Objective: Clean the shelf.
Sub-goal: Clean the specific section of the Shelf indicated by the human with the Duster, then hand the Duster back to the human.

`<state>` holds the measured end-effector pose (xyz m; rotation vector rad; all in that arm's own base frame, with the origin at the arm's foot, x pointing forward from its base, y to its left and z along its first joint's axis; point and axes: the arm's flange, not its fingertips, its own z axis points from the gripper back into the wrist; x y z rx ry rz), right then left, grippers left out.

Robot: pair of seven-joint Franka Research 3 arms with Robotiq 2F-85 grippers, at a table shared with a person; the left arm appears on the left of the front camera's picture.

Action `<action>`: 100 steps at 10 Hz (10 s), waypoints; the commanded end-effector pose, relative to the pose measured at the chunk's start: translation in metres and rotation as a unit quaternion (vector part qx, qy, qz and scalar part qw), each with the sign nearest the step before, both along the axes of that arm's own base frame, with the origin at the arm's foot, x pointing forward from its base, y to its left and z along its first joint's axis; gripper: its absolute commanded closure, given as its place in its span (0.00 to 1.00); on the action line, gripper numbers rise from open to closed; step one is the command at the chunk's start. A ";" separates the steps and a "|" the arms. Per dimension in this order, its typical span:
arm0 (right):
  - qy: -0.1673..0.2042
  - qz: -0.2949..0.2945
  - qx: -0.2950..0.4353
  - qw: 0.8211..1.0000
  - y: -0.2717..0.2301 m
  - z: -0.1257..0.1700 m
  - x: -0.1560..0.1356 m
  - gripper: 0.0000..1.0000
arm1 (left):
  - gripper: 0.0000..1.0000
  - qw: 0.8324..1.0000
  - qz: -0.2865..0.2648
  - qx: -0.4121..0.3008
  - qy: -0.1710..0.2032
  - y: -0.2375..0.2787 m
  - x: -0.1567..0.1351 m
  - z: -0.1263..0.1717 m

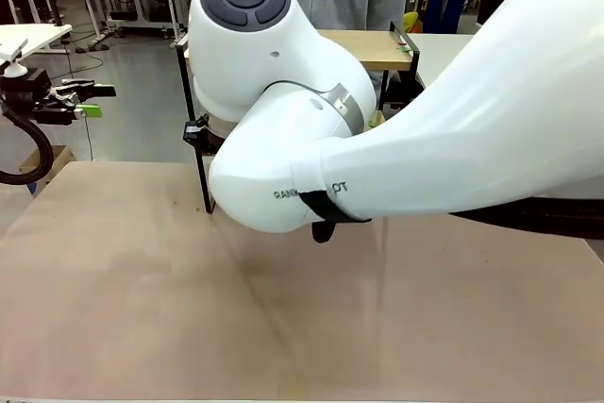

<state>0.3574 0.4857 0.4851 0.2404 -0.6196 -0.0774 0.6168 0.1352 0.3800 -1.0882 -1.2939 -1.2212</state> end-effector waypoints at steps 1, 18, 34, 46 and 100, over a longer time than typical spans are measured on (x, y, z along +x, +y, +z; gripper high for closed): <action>0.018 -0.020 0.005 1.000 -0.032 0.004 0.004 0.87 | 0.00 1.000 -0.001 0.001 -0.005 0.000 -0.002 0.002; 0.027 -0.120 -0.053 0.991 -0.256 0.024 -0.003 0.87 | 0.00 1.000 -0.001 0.001 -0.005 0.000 -0.002 0.002; 0.060 0.272 0.006 0.960 -0.310 0.064 -0.061 0.87 | 0.00 1.000 -0.001 0.001 -0.005 0.000 -0.002 0.002; 0.235 0.456 -0.054 0.857 -0.487 0.037 -0.084 0.87 | 0.00 1.000 -0.001 0.001 -0.005 0.000 -0.002 0.002; -0.077 0.717 -0.032 0.692 -0.421 0.042 0.077 0.87 | 1.00 0.987 -0.050 -0.064 0.141 -0.353 -0.232 -0.025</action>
